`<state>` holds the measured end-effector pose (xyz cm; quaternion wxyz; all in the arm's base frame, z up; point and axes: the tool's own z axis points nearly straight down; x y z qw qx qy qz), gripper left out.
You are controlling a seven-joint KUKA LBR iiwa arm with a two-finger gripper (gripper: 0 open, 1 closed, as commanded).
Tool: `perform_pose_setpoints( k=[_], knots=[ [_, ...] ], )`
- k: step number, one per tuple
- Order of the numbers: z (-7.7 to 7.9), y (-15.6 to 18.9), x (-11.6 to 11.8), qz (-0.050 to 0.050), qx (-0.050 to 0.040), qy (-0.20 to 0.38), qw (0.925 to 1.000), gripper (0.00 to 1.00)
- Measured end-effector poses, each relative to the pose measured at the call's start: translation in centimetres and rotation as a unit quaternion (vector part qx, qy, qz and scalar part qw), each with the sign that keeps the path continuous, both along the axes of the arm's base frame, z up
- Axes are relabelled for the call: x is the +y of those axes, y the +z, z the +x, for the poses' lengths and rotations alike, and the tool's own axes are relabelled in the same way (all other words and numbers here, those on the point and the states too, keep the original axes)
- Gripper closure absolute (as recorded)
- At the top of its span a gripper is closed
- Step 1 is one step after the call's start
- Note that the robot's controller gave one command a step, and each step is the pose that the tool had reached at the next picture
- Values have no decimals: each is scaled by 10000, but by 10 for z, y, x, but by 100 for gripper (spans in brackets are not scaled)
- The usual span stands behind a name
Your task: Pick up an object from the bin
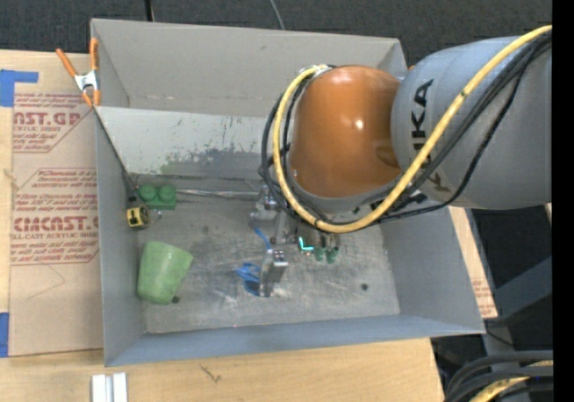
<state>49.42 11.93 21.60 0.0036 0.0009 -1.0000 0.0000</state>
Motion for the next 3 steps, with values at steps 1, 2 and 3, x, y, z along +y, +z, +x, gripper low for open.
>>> perform_pose_setpoints(
  k=[1, 2, 3],
  knots=[
    [28, -138, -5, 10, -59, 575, 9983, 0],
    [28, -141, -62, 38, -135, 905, 9958, 0],
    [34, -141, -102, 24, -120, 1255, 9920, 0]
  ],
)
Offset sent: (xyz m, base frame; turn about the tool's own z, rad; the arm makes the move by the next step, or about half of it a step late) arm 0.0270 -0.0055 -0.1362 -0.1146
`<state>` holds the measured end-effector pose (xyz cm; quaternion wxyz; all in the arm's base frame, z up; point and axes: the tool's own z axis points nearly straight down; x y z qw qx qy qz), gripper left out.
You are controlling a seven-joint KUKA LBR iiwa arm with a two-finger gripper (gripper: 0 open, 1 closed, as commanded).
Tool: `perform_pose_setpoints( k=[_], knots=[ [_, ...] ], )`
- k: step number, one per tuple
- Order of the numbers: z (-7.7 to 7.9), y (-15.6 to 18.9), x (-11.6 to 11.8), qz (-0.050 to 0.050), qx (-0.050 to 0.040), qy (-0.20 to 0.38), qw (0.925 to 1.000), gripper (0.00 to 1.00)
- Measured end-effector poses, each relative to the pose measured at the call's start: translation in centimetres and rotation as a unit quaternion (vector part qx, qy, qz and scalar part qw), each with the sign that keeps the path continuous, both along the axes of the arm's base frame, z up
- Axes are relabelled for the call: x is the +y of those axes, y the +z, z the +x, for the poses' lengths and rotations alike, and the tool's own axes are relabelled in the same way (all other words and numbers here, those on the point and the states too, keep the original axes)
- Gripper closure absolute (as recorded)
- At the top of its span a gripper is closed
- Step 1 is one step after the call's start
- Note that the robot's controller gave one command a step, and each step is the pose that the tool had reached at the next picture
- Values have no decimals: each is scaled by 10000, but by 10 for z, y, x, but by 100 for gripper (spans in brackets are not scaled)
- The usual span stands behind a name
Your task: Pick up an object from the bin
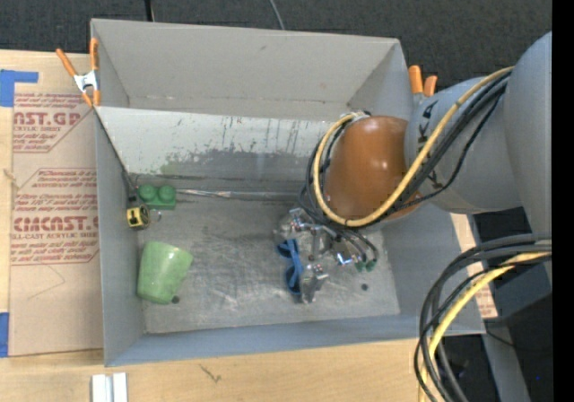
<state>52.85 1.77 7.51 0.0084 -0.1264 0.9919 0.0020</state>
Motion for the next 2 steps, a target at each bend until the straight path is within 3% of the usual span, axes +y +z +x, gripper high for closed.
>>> perform_pose_setpoints(
  k=[1, 2],
  knots=[
    [-2, 0, 0, -5, 48, 2, 10000, 100],
    [5, 160, -1, -33, 61, 1466, 9892, 100]
  ],
)
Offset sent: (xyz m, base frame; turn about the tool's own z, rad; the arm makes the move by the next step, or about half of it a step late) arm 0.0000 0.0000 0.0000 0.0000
